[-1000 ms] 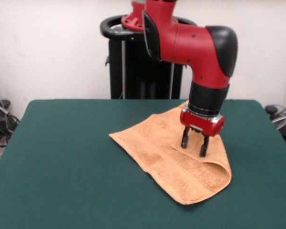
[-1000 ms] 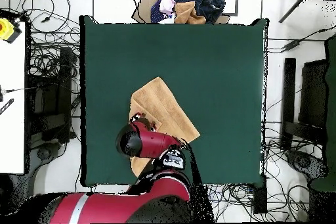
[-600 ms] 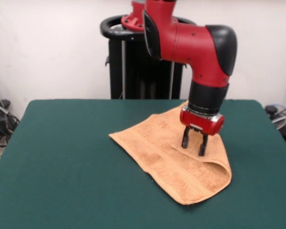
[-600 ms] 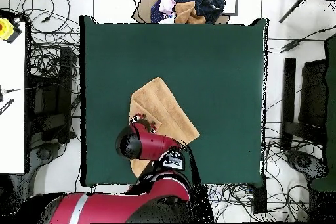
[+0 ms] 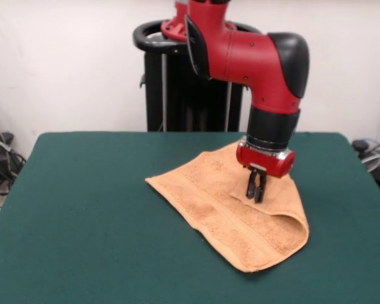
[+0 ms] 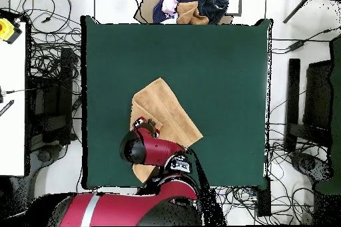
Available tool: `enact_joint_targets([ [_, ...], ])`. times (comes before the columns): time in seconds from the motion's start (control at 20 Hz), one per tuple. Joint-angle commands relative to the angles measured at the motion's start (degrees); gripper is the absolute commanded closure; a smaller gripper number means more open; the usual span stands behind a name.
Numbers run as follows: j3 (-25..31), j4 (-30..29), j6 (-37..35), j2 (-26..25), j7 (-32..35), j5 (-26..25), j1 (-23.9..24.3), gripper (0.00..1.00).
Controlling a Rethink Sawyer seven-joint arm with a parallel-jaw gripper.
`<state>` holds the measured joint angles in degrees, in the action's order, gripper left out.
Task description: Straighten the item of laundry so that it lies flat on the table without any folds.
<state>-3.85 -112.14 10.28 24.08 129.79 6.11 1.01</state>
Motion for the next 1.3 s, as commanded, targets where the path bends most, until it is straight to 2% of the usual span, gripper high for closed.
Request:
enact_joint_targets([
  [0.05, 8.8, -3.2, -2.8, -0.3, 11.0, 1.8, -0.1, 1.00],
  [0.25, 11.2, -4.6, -5.2, 1.8, 13.0, 3.9, 0.3, 1.00],
  [0.7, 19.7, -6.8, -4.3, 2.9, 17.0, 8.2, 2.4, 1.00],
  [1.05, 21.1, -7.1, -3.0, 1.8, 15.3, 9.4, 3.0, 1.00],
  [1.3, 21.4, -6.4, -1.8, 0.1, 13.5, 8.1, 4.6, 1.00],
])
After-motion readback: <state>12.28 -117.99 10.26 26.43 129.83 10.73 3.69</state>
